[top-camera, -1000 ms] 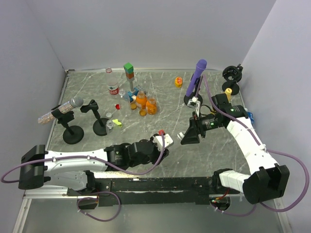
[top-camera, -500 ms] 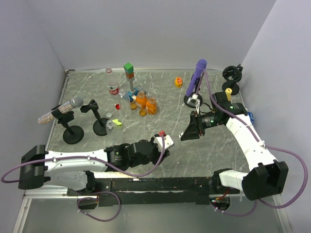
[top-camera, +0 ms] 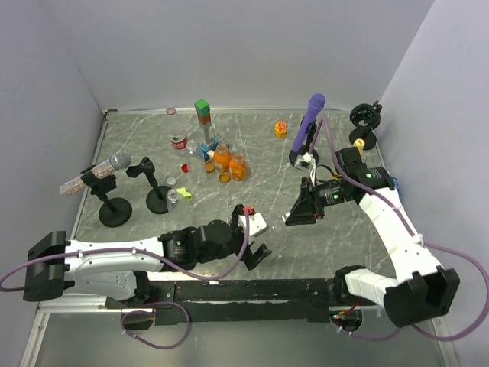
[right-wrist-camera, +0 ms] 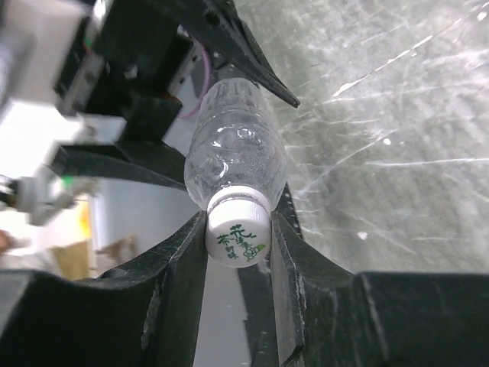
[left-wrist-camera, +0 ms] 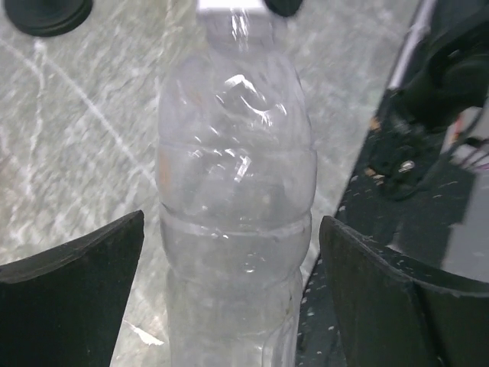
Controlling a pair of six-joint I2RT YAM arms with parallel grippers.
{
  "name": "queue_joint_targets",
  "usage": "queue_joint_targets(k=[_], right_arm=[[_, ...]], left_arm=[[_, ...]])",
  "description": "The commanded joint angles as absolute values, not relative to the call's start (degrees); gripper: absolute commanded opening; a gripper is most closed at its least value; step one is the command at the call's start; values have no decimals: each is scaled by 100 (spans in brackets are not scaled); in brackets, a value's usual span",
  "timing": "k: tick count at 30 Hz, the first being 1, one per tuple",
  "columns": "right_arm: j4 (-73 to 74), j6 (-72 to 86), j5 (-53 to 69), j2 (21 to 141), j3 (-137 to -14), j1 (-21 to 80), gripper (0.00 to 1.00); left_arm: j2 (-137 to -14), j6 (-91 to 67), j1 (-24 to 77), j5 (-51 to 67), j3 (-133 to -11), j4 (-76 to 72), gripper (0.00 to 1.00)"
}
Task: Unscrew the bottle caps
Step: Unscrew the bottle cap from the plastic bottle.
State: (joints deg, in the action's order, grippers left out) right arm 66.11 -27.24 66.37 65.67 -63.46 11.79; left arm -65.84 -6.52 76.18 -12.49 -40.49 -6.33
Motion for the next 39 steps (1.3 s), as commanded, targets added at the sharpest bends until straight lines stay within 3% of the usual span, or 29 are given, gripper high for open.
queue_joint_targets(k=[1, 11, 13, 17, 21, 25, 27, 31, 32, 35, 39], right_arm=[[6093, -2778, 6172, 5916, -6381, 1493, 7], [5853, -2549, 5414, 5660, -6275, 1977, 6], [5880, -2566, 5397, 5651, -6258, 1978, 6], [5941, -2689, 5370, 5608, -6232, 1978, 7], [5968, -2795, 5484, 5590, -6214, 1978, 8], [5985, -2804, 5590, 5642, -6214, 1978, 11], [6029, -2821, 5634, 5695, -6231, 1978, 18], [6275, -2830, 5739, 5818, -6494, 1969, 66], [6345, -2839, 5731, 5836, -6591, 1969, 71], [6460, -2699, 5678, 5845, -6794, 1934, 78], [6425, -2391, 5643, 5932, -6759, 1890, 79]], left_arm=[[-6416, -984, 7252, -388, -4183, -1073, 99], [-7259, -589, 7189, 26, -4992, -422, 96], [-7295, -536, 7181, 131, -5001, -466, 89], [-7365, -466, 7084, 412, -5028, -378, 63], [-7339, -343, 7049, 510, -4913, -343, 44], [-7339, -229, 7049, 448, -4887, -246, 38], [-7347, -159, 7049, 422, -4913, -167, 37], [-7418, -70, 7049, 334, -5010, -9, 35], [-7427, -70, 7049, 308, -5027, 165, 34], [-7418, -70, 7049, 281, -5027, 246, 33], [-7348, 106, 7049, 290, -4966, 202, 33]])
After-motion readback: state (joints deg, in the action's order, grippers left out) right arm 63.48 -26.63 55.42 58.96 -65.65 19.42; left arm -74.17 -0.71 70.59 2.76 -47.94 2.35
